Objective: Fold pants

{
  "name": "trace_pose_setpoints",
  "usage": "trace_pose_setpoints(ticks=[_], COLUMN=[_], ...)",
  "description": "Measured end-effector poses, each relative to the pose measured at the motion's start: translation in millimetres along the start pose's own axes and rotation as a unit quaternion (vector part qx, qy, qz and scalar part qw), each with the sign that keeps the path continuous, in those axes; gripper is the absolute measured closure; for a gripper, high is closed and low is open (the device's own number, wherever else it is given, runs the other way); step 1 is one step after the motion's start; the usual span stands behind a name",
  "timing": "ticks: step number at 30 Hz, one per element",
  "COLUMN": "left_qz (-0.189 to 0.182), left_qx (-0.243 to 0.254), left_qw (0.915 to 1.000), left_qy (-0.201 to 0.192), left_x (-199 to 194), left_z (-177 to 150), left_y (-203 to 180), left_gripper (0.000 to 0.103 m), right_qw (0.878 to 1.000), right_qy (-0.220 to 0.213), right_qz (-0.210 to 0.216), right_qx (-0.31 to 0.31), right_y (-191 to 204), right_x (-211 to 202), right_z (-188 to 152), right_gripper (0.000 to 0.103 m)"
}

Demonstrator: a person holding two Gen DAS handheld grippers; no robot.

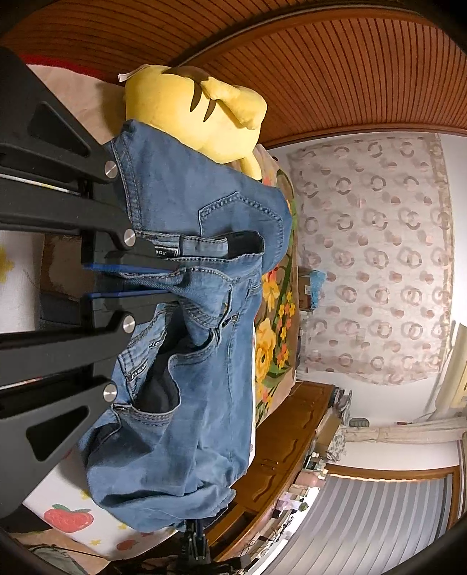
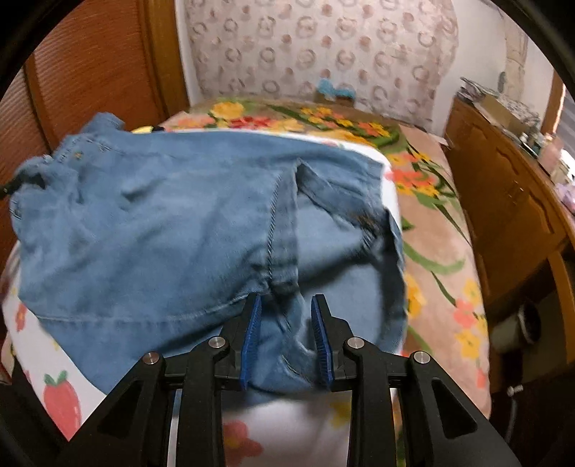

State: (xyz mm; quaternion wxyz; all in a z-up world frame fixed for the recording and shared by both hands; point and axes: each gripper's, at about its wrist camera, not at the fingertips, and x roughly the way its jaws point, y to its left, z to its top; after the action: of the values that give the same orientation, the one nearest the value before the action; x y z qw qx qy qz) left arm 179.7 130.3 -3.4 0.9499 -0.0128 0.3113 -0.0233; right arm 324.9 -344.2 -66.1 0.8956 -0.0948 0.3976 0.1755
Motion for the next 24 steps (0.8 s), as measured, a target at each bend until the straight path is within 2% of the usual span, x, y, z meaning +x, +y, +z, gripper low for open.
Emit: trace_pose_setpoints(ticks=[6, 9, 10, 11, 12, 15, 18, 24], left_qz=[0.001, 0.001, 0.001, 0.0, 0.0, 0.003, 0.006, 0.012], left_qx=[0.0, 0.001, 0.001, 0.001, 0.0, -0.004, -0.01, -0.024], left_qw=[1.0, 0.9999, 0.9998, 0.9998, 0.9999, 1.0, 0.9996, 0.9964], left_qy=[0.009, 0.017, 0.018, 0.018, 0.017, 0.004, -0.026, -0.08], left_x=[2, 3, 4, 4, 3, -3, -20, -51], left_z=[-3, -7, -8, -9, -9, -7, 2, 25], left_y=[2, 3, 3, 3, 3, 2, 2, 12], left_gripper=[0.095, 0.095, 0.095, 0.095, 0.095, 0.095, 0.095, 0.095], right_qw=[0.999, 0.999, 0.999, 0.999, 0.999, 0.999, 0.997, 0.985], right_qy=[0.037, 0.035, 0.034, 0.03, 0.024, -0.014, -0.068, -0.166], right_qz=[0.018, 0.031, 0.037, 0.036, 0.033, 0.045, 0.036, -0.008], right_qx=[0.002, 0.005, 0.003, -0.003, -0.005, 0.007, 0.015, 0.042], right_y=[-22, -28, -28, -28, -29, -38, -45, -67], right_x=[40, 44, 43, 43, 40, 21, -11, -74], right_z=[1, 2, 0, -1, -2, -3, -6, -14], right_gripper=[0.067, 0.069, 0.081, 0.098, 0.098, 0.101, 0.101, 0.101])
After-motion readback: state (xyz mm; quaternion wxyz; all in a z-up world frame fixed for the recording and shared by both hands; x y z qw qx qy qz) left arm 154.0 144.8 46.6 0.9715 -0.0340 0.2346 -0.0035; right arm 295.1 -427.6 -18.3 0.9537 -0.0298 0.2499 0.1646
